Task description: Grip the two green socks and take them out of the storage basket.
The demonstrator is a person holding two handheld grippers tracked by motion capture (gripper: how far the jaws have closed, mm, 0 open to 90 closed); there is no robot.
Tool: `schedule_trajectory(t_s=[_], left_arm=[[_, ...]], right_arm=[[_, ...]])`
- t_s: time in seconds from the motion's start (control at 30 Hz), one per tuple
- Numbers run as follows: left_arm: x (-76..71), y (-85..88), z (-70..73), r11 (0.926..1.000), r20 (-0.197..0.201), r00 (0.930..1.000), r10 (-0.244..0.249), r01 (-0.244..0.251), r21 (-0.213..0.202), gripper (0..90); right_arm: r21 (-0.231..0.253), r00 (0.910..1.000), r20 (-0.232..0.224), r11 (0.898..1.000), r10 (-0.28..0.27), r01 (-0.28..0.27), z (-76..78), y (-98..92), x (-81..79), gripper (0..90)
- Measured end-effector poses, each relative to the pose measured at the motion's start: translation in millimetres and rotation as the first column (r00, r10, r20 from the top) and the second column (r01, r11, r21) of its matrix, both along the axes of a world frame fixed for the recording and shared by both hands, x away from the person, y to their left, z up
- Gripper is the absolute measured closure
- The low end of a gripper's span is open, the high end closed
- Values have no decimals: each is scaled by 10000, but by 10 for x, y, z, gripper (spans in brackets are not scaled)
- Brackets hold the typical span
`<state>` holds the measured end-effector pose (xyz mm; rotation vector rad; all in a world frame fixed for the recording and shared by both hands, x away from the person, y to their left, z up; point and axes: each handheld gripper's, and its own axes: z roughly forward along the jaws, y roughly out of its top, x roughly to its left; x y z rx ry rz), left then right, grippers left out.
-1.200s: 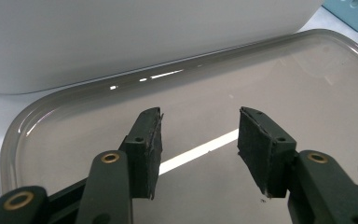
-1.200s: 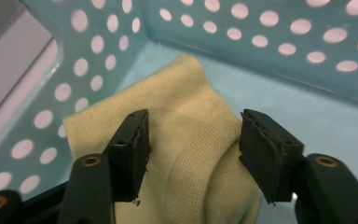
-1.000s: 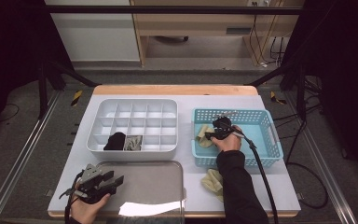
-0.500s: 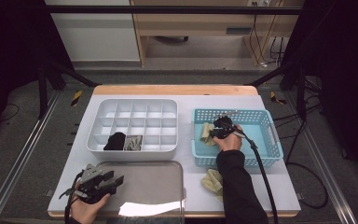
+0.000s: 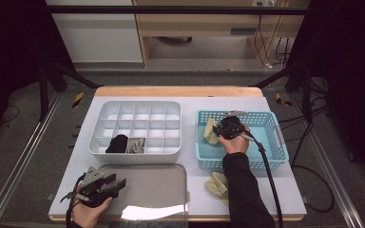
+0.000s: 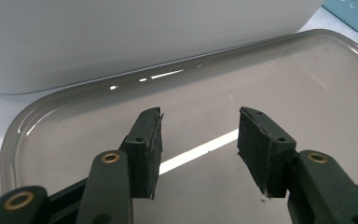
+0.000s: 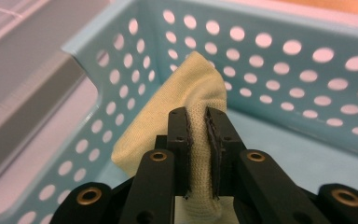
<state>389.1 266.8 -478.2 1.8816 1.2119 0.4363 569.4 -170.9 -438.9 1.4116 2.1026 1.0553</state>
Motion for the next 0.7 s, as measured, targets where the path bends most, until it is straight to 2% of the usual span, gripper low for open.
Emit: schedule_trajectory(t_s=[0.27,0.4,0.47,0.7], left_arm=[[-1,-2,0,10000,5,10000,5,-5,13,486],[-1,-4,0,10000,2,10000,0,0,28,486],[-1,-4,-1,10000,-4,10000,1,-1,25,486],[-3,-5,0,10000,6,10000,-7,7,45,487]], right_arm=[[322,9982,590,9994,62,-81,144,-43,-84,812],[454,9930,1170,9987,167,-222,247,-65,-146,812],[638,9907,1346,9976,181,-269,326,-94,-188,812],[839,9837,1780,9956,271,-426,444,-140,-312,812]])
